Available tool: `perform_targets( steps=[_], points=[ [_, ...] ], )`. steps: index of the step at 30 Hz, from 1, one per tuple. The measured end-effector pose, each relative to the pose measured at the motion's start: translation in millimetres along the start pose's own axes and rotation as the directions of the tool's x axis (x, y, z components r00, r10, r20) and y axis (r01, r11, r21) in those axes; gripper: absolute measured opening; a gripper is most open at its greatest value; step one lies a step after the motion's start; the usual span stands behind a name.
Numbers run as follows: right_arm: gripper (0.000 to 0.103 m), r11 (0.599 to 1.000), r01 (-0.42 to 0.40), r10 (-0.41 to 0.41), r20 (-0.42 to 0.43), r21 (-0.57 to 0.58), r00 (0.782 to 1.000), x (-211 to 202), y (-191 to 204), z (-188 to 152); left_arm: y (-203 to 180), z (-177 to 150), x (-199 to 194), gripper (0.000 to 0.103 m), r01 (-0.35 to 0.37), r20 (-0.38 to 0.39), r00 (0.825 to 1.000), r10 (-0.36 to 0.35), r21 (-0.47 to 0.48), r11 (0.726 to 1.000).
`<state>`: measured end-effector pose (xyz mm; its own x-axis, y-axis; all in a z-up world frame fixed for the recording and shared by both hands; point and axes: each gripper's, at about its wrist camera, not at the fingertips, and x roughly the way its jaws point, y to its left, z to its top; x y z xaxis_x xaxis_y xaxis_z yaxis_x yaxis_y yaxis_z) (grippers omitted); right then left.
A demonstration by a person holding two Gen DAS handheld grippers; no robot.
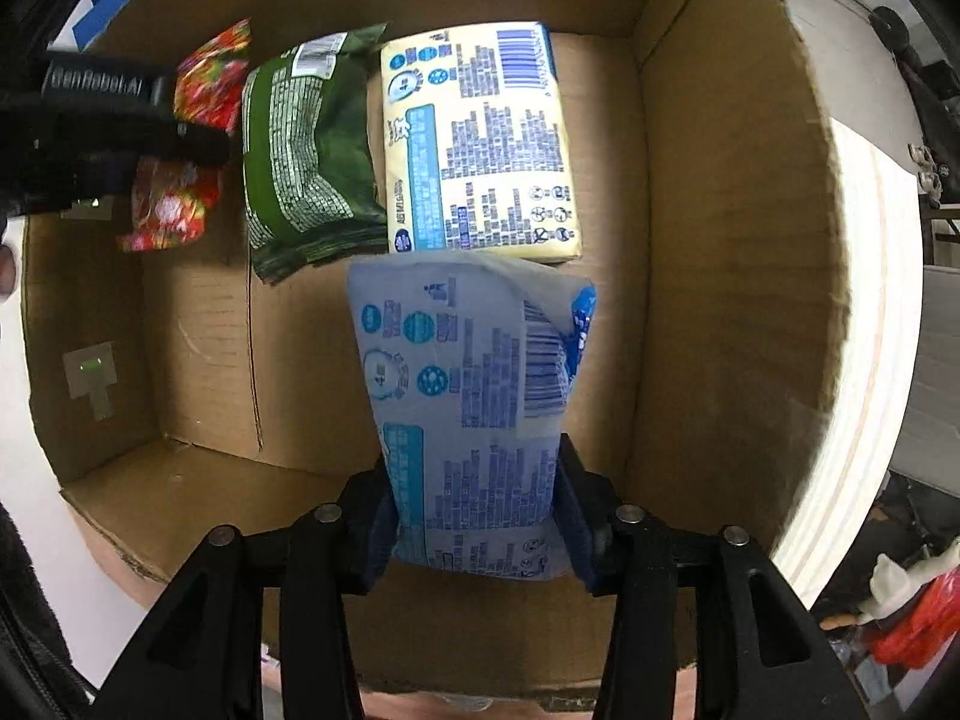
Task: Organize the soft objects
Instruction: 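Lift both items over the box and release them inside, then grasp the lilac cloth with the left gripper while the right grasps the black snack bag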
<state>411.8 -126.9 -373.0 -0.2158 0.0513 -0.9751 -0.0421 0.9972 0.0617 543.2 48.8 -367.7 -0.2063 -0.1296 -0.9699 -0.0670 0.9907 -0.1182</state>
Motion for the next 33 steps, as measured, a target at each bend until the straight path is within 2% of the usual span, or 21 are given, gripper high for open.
perform_targets(
  steps=[1,3,4,5,6,9,10,11,12,17,21,23,28,30,33],
  points=[
    [0.062,1.000,0.003,-0.003,0.002,-0.005,1.000,-1.4,1.4,0.3,-0.1,-0.6,-3.7,0.047,0.012,-0.003,1.000,-0.012,-0.003,1.000],
    [0.071,1.000,-0.004,0.004,0.011,-0.011,1.000,-6.0,4.9,-0.5,0.3,-3.5,-15.7,0.064,0.028,0.016,0.999,-0.028,-0.006,1.000],
    [0.078,1.000,-0.008,0.008,0.018,-0.012,1.000,-9.8,6.4,-1.1,0.6,-5.0,-21.2,0.067,0.028,0.033,0.999,-0.028,-0.005,1.000],
    [0.083,1.000,-0.003,0.003,0.030,-0.010,1.000,-14.9,7.4,-1.8,1.1,-7.7,-27.5,0.077,0.025,0.053,0.998,-0.025,-0.002,1.000],
    [0.085,1.000,0.005,-0.005,0.042,-0.009,0.999,-19.8,7.8,-2.0,1.2,-11.2,-34.3,0.087,0.018,0.070,0.997,-0.018,0.001,1.000],
    [0.086,0.999,0.031,-0.031,0.062,-0.010,0.998,-31.8,10.5,-5.4,4.0,-24.9,-53.7,0.095,0.003,0.115,0.993,-0.002,0.000,1.000],
    [0.093,0.999,0.032,-0.031,0.068,-0.009,0.997,-34.7,8.9,-5.2,5.5,-29.9,-58.8,0.098,0.002,0.128,0.992,-0.002,0.000,1.000],
    [0.100,1.000,0.030,-0.029,0.077,-0.007,0.997,-38.8,8.2,-6.3,6.6,-33.0,-62.8,0.099,0.003,0.143,0.990,-0.003,0.004,1.000],
    [0.103,1.000,0.028,-0.027,0.089,-0.003,0.996,-43.5,8.5,-8.2,7.5,-41.6,-69.6,0.099,0.000,0.162,0.987,0.000,0.004,1.000],
    [0.103,0.999,0.037,-0.037,0.155,0.001,0.987,-65.5,13.5,-14.1,13.0,-80.7,-88.8,0.099,0.007,0.227,0.974,-0.010,0.013,1.000],
    [0.103,1.000,0.009,-0.006,0.197,-0.011,0.980,-83.8,17.3,-28.9,15.8,-119.0,-102.6,0.099,0.015,0.280,0.960,-0.018,0.013,1.000],
    [0.103,0.999,-0.009,0.016,0.226,-0.030,0.974,-94.1,18.8,-42.2,15.9,-136.5,-108.0,0.099,0.033,0.304,0.952,-0.034,0.009,0.999],
    [0.103,0.992,-0.066,0.093,0.257,-0.111,0.962,-97.2,23.6,-104.0,39.4,-220.9,-109.6,0.099,0.066,0.366,0.930,-0.038,-0.064,0.996],
    [0.103,0.988,-0.088,0.119,0.251,-0.129,0.961,-87.8,22.1,-129.4,60.0,-258.7,-95.2,0.099,0.082,0.362,0.931,-0.035,-0.117,0.990],
    [0.103,0.979,-0.141,0.170,0.205,-0.147,0.964,-58.6,18.0,-162.3,96.8,-308.7,-56.7,0.099,0.147,0.302,0.950,-0.072,-0.232,0.962]
  ],
)
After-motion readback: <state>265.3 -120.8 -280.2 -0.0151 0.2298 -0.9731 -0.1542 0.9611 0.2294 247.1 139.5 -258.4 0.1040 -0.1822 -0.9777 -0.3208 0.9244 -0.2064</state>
